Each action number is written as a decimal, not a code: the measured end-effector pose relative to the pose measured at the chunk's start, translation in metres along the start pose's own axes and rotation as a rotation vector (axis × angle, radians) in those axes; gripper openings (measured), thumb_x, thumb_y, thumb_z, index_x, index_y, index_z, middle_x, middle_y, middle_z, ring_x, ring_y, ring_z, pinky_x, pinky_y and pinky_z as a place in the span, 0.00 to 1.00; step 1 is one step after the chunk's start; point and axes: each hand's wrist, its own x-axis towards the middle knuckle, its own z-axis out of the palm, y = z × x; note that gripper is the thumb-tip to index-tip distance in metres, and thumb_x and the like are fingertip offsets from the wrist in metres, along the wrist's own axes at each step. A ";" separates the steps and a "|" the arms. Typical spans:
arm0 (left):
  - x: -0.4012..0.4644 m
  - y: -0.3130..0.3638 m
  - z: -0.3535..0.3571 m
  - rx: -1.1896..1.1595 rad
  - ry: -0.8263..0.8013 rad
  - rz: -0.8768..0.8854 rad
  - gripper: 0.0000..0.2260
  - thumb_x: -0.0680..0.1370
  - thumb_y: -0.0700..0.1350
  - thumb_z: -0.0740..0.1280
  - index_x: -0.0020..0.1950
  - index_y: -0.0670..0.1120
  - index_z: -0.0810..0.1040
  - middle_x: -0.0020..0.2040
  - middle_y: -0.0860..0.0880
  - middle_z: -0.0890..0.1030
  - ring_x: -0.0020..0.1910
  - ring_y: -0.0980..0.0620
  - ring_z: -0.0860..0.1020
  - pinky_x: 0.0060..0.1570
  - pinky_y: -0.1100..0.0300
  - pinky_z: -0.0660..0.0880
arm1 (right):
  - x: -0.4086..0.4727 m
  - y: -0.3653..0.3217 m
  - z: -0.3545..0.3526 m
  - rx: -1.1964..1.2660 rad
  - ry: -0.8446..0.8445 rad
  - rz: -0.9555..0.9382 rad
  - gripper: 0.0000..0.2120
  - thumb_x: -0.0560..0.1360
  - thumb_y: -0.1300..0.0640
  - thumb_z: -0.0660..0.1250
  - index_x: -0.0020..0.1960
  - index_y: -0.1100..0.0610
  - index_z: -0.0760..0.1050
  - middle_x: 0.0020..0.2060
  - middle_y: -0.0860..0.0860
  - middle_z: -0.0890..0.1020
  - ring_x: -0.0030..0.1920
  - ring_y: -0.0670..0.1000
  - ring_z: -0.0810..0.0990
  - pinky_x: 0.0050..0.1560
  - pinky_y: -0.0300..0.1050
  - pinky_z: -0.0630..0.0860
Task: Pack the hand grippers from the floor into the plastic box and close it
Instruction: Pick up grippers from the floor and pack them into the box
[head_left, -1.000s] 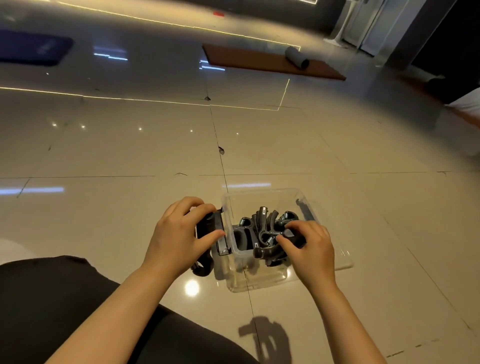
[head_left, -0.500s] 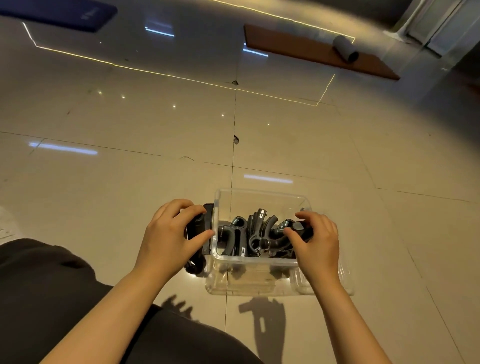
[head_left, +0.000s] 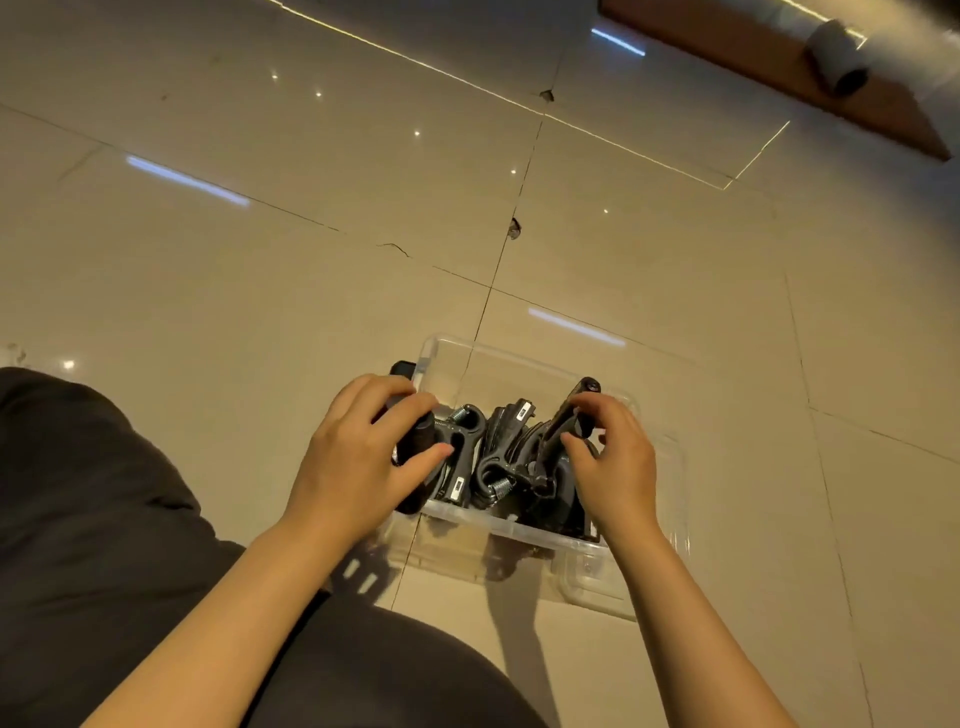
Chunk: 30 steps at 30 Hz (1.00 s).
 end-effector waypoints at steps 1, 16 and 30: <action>0.004 0.005 0.005 -0.010 0.023 -0.029 0.18 0.70 0.57 0.66 0.53 0.46 0.79 0.51 0.48 0.77 0.51 0.49 0.74 0.49 0.61 0.69 | 0.006 0.005 0.003 0.021 -0.038 0.018 0.17 0.72 0.64 0.70 0.59 0.53 0.76 0.50 0.42 0.76 0.51 0.44 0.75 0.55 0.42 0.74; 0.006 0.012 0.059 -0.187 0.114 -0.480 0.19 0.69 0.55 0.74 0.56 0.50 0.79 0.53 0.54 0.73 0.50 0.59 0.71 0.48 0.62 0.71 | 0.077 0.068 0.051 0.293 -0.542 0.255 0.16 0.73 0.72 0.64 0.45 0.51 0.76 0.50 0.51 0.80 0.47 0.49 0.81 0.43 0.45 0.80; 0.008 0.009 0.078 -0.135 -0.013 -0.345 0.18 0.68 0.53 0.75 0.55 0.50 0.78 0.52 0.52 0.75 0.52 0.50 0.74 0.50 0.53 0.75 | 0.045 0.096 0.069 -0.464 -0.610 -0.133 0.27 0.74 0.50 0.67 0.71 0.52 0.65 0.75 0.54 0.57 0.75 0.57 0.53 0.73 0.53 0.56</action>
